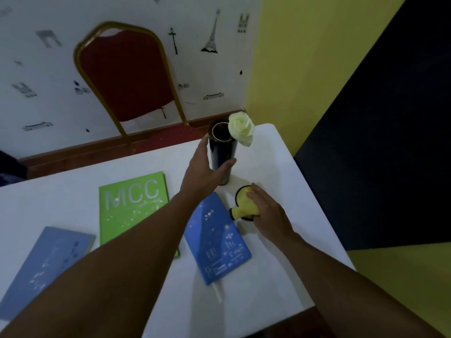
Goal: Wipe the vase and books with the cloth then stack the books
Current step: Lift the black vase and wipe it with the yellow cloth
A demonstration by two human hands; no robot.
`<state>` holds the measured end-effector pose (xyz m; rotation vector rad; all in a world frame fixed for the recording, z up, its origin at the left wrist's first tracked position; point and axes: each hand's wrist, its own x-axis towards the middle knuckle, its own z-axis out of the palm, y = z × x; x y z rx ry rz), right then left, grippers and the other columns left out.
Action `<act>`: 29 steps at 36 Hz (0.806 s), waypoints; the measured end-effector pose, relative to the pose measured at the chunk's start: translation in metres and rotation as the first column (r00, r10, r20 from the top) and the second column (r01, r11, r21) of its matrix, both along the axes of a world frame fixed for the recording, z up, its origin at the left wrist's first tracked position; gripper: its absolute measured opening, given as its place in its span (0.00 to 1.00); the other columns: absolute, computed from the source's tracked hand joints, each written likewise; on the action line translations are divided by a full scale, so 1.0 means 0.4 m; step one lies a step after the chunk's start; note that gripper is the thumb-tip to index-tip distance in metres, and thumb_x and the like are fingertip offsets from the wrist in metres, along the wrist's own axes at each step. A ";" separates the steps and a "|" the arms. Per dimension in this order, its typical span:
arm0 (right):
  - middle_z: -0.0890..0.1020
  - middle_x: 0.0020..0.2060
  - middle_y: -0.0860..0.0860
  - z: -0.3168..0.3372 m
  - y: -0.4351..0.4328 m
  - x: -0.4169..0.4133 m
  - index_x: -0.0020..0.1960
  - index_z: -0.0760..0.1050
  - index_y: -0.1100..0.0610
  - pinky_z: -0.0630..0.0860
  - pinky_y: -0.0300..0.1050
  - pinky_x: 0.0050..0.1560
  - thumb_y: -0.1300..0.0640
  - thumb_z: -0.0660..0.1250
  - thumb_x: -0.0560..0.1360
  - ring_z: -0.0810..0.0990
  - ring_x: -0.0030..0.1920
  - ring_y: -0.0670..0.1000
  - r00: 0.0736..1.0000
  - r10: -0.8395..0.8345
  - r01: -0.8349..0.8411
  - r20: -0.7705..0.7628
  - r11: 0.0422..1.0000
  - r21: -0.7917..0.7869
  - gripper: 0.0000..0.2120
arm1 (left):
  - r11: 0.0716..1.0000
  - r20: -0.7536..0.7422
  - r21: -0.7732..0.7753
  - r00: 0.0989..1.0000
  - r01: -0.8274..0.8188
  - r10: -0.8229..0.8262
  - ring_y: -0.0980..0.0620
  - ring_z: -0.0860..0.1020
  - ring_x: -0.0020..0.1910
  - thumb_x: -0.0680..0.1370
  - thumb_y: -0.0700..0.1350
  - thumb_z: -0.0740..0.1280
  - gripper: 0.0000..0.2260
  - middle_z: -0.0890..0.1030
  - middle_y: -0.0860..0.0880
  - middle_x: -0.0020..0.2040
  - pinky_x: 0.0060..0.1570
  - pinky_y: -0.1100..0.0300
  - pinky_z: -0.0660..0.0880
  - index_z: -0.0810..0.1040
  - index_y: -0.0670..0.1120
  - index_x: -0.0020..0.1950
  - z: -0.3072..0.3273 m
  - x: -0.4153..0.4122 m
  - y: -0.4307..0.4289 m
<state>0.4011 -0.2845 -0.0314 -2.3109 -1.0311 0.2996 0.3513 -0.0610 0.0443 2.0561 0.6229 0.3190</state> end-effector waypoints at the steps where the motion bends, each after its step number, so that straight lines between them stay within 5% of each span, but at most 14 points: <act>1: 0.74 0.72 0.64 -0.007 0.003 -0.002 0.68 0.76 0.67 0.79 0.61 0.62 0.66 0.74 0.71 0.76 0.70 0.67 1.000 -0.004 0.004 0.000 1.000 0.002 0.25 | 1.000 0.017 -0.009 1.000 0.011 -0.011 0.52 0.70 0.72 0.74 0.65 0.72 0.38 0.71 0.52 0.75 0.67 0.50 0.74 0.61 0.52 0.78 0.003 0.008 -0.003; 6: 0.76 0.70 0.64 -0.007 0.019 -0.012 0.68 0.77 0.66 0.80 0.62 0.62 0.65 0.71 0.72 0.77 0.68 0.66 0.998 -0.057 0.057 -0.006 0.997 0.054 0.24 | 0.998 0.080 -0.064 0.997 0.028 -0.023 0.56 0.72 0.62 0.77 0.52 0.75 0.30 0.75 0.51 0.67 0.61 0.59 0.72 0.65 0.46 0.73 0.029 0.046 -0.007; 11: 0.75 0.72 0.57 0.048 0.041 -0.001 0.71 0.76 0.59 0.70 0.46 0.72 0.77 0.64 0.70 0.73 0.73 0.58 0.962 -0.250 0.267 -0.112 0.949 0.168 0.32 | 0.991 0.094 -0.128 0.995 0.036 -0.024 0.54 0.73 0.65 0.77 0.51 0.74 0.29 0.75 0.51 0.68 0.64 0.56 0.72 0.65 0.47 0.73 0.034 0.043 0.021; 15: 0.79 0.69 0.56 0.141 0.100 0.015 0.71 0.76 0.58 0.71 0.39 0.71 0.76 0.60 0.69 0.76 0.69 0.54 0.891 -0.416 0.453 -0.181 0.828 0.331 0.33 | 0.976 0.142 -0.218 0.989 -0.016 0.048 0.56 0.75 0.64 0.77 0.54 0.74 0.30 0.77 0.52 0.67 0.56 0.69 0.73 0.66 0.48 0.74 0.059 0.016 0.042; 18: 0.80 0.68 0.53 0.214 0.160 0.020 0.72 0.76 0.56 0.72 0.32 0.66 0.76 0.59 0.70 0.76 0.68 0.52 0.865 -0.452 0.500 -0.217 0.751 0.431 0.33 | 0.962 0.128 -0.272 0.990 -0.019 0.056 0.53 0.77 0.65 0.75 0.62 0.72 0.34 0.78 0.52 0.68 0.64 0.53 0.76 0.67 0.50 0.75 0.071 -0.005 0.057; 22: 0.76 0.71 0.50 0.269 0.220 -0.020 0.76 0.71 0.56 0.72 0.40 0.70 0.74 0.60 0.72 0.73 0.72 0.49 0.900 -0.391 0.431 -0.193 0.731 0.529 0.33 | 0.934 0.111 -0.357 0.993 -0.002 0.044 0.51 0.79 0.65 0.72 0.68 0.72 0.35 0.79 0.53 0.66 0.64 0.42 0.77 0.68 0.54 0.73 0.093 -0.036 0.064; 26: 0.69 0.78 0.55 0.211 0.217 -0.121 0.80 0.63 0.59 0.69 0.47 0.76 0.71 0.63 0.79 0.66 0.79 0.52 0.986 -0.159 0.164 -0.054 0.835 0.525 0.30 | 0.898 0.119 -0.440 0.990 -0.017 0.076 0.49 0.80 0.63 0.70 0.70 0.72 0.37 0.79 0.53 0.66 0.60 0.41 0.80 0.69 0.55 0.73 0.118 -0.060 0.075; 29: 0.59 0.81 0.59 0.125 0.175 -0.194 0.80 0.60 0.62 0.63 0.37 0.76 0.78 0.62 0.77 0.58 0.82 0.54 0.998 -0.043 0.020 0.041 0.897 0.442 0.34 | 0.878 0.131 -0.478 0.986 -0.025 0.100 0.48 0.81 0.62 0.73 0.66 0.72 0.33 0.79 0.51 0.66 0.56 0.41 0.82 0.68 0.53 0.73 0.137 -0.077 0.089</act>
